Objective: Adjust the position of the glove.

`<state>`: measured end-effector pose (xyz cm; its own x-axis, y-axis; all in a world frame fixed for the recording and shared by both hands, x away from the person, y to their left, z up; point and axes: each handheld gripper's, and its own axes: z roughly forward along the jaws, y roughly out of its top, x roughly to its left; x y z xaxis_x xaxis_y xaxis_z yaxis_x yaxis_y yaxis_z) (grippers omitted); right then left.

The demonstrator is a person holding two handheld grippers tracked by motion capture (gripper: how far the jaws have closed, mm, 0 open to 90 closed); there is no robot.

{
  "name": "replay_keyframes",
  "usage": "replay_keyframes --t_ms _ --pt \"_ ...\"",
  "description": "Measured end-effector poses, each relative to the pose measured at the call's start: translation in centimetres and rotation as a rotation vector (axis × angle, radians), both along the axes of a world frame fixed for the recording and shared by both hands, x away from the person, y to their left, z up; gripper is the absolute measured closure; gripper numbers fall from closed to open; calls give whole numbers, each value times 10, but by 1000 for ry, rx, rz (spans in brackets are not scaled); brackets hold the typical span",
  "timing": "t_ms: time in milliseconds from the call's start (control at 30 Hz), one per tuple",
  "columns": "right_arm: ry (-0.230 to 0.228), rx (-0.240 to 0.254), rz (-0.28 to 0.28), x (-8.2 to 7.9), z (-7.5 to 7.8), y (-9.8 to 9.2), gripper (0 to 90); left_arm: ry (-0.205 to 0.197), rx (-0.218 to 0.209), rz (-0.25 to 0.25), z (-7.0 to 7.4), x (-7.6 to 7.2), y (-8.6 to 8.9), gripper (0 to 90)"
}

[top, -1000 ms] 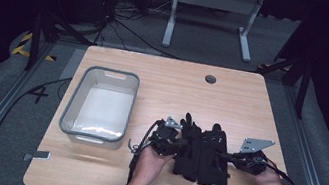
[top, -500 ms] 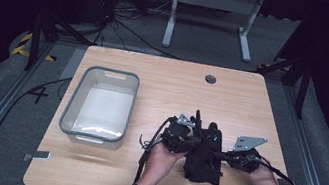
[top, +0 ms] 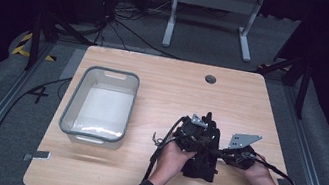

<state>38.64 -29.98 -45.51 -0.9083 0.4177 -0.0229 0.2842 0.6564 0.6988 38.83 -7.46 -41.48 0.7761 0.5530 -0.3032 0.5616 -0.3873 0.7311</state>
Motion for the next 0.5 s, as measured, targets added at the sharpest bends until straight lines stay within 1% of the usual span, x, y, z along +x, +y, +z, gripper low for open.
replay_keyframes --t_ms 33,133,200,300,367,467,500 --pt "1 1 -1 0 0 0 900 -6 1 -6 -1 1 -2 815" --pt "0 1 0 0 0 -1 900 -2 -2 -2 -1 1 -4 813" --pt "0 2 0 0 0 -1 900 -10 -3 -4 -2 2 -5 796" --pt "-5 4 -3 0 3 -3 900 -28 -14 -8 1 1 -4 710" --pt "-3 13 -8 0 4 -7 900 -41 -28 -2 4 0 -3 675" --pt "-3 16 -22 0 5 -13 900 -49 -32 -1 7 -1 2 672" --pt "-4 19 -24 0 5 -15 900 -54 -21 2 7 -2 4 685"
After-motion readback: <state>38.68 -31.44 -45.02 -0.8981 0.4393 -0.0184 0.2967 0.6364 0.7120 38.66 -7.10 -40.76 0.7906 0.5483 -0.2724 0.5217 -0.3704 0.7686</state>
